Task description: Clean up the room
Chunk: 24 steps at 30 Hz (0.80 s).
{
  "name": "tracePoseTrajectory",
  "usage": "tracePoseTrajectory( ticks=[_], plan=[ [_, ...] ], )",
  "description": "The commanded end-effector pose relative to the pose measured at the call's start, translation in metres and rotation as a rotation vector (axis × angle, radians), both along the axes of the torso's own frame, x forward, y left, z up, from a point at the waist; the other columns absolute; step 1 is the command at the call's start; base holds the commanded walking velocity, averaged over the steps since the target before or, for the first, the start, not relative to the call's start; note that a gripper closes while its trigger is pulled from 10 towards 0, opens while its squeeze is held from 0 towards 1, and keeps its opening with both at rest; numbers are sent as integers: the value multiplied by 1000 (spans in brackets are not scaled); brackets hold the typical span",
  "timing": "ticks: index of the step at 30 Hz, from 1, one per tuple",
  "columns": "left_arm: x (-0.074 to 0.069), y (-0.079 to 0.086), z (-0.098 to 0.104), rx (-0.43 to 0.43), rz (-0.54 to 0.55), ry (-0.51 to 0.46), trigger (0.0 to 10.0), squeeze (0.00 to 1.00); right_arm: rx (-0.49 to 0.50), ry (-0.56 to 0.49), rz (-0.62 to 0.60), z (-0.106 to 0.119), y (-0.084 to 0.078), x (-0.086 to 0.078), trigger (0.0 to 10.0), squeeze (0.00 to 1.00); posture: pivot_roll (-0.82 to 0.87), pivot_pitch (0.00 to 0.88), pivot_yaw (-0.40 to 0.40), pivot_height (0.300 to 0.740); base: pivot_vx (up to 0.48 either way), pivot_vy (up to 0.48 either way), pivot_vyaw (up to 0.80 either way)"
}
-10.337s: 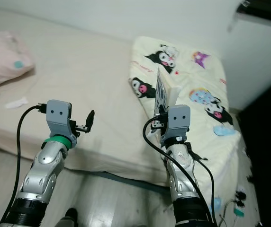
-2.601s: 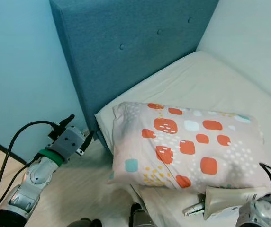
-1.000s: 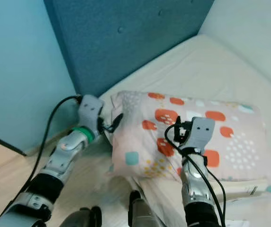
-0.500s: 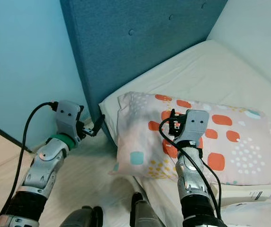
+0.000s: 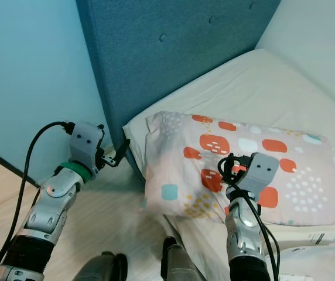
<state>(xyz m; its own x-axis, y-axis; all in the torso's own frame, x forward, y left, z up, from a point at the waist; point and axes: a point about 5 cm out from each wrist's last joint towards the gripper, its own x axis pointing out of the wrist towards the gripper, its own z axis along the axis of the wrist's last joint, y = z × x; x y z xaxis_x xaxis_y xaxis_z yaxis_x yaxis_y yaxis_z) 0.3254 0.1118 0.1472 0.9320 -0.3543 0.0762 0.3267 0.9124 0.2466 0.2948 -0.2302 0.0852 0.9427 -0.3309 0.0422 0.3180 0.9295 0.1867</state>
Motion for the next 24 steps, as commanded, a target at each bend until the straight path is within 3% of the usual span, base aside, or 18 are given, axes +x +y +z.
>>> tracePoseTrajectory(
  ticks=[1,8,11,18,24],
  plan=[
    [-5,-2,-10,9,-8,38,10000,0,15,27,-21,-7,-4,-7,10000,0,-8,183,11,647,0,0,0],
    [-6,-4,-12,18,-11,37,10000,0,49,54,-25,-14,0,-16,10000,0,-10,187,13,627,0,0,0],
    [-7,-3,-14,25,-7,44,10000,0,134,98,-60,-28,3,-30,10000,0,-7,191,15,622,0,0,0],
    [-8,-3,-16,34,-7,52,10000,0,298,143,-102,-42,4,-45,10000,0,-10,196,14,622,0,0,0],
    [-8,-3,-18,36,-8,56,10000,0,453,98,-160,-46,-4,-59,10000,0,-16,202,15,622,0,0,0]
  ],
)
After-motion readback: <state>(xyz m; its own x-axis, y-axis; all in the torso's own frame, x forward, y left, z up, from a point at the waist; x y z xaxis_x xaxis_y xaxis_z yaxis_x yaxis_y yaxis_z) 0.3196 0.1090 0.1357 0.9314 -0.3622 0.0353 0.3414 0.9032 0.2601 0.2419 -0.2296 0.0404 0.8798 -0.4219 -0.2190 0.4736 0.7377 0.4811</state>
